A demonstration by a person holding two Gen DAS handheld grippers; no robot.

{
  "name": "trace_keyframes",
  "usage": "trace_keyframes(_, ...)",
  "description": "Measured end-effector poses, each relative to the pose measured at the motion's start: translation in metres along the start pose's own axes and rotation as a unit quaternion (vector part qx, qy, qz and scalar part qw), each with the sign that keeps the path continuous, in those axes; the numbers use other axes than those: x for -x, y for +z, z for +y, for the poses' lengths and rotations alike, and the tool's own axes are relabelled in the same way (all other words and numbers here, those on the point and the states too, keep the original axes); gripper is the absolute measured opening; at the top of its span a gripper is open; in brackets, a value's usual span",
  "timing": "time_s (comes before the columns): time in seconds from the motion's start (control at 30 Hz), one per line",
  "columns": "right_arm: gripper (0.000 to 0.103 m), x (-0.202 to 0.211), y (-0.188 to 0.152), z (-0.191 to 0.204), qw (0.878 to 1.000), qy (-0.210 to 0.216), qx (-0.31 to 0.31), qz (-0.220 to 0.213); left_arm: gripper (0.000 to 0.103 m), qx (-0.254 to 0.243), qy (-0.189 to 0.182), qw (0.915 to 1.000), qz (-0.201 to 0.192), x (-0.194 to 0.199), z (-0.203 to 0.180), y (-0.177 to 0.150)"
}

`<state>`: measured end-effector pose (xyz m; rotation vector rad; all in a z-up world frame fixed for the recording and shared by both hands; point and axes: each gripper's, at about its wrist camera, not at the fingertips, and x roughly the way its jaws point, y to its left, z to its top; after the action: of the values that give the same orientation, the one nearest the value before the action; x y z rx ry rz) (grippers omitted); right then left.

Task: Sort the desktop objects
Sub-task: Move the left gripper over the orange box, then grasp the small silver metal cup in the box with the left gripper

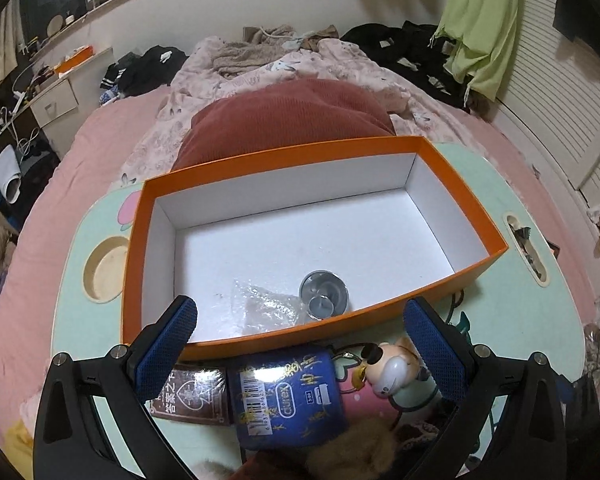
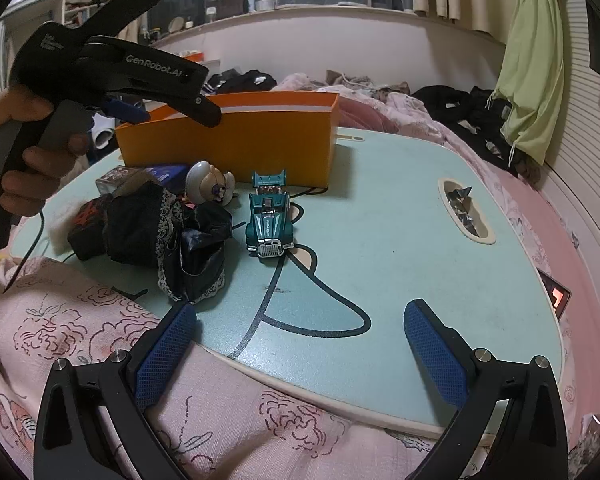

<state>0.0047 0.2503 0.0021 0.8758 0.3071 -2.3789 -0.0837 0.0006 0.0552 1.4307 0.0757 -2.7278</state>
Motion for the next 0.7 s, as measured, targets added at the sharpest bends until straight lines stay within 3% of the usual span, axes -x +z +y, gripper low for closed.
trace_keyframes(0.27, 0.103, 0.000, 0.000, 0.000, 1.000, 0.000, 0.000, 0.000, 0.100, 0.013, -0.058, 0.9979, 0.025, 0.006, 0.001, 0.024)
trace_keyframes(0.37, 0.103, 0.000, 0.000, 0.000, 1.000, 0.000, 0.000, 0.000, 0.095, 0.019, -0.089, 0.9941, 0.059, 0.000, 0.001, 0.042)
trace_keyframes(0.43, 0.103, 0.000, 0.000, 0.000, 1.000, 0.000, 0.000, -0.001, 0.082, 0.016, -0.095, 0.9907, 0.096, -0.011, -0.002, 0.051)
trace_keyframes(0.5, 0.103, 0.000, 0.000, -0.001, 1.000, 0.001, 0.000, -0.001, 0.076, 0.014, -0.105, 0.9863, 0.126, -0.021, -0.007, 0.056)
trace_keyframes(0.57, 0.103, -0.001, 0.001, -0.002, 1.000, 0.002, 0.000, -0.002, 0.075, 0.023, -0.119, 0.9798, 0.159, -0.033, -0.010, 0.059)
trace_keyframes(0.67, 0.103, -0.001, 0.000, -0.002, 1.000, 0.001, 0.000, -0.002, 0.072, 0.031, -0.115, 0.9743, 0.191, -0.050, -0.012, 0.061)
trace_keyframes(0.7, 0.103, -0.001, 0.000, -0.002, 1.000, 0.001, 0.000, -0.002, 0.065, 0.032, -0.109, 0.9737, 0.198, -0.054, -0.012, 0.060)
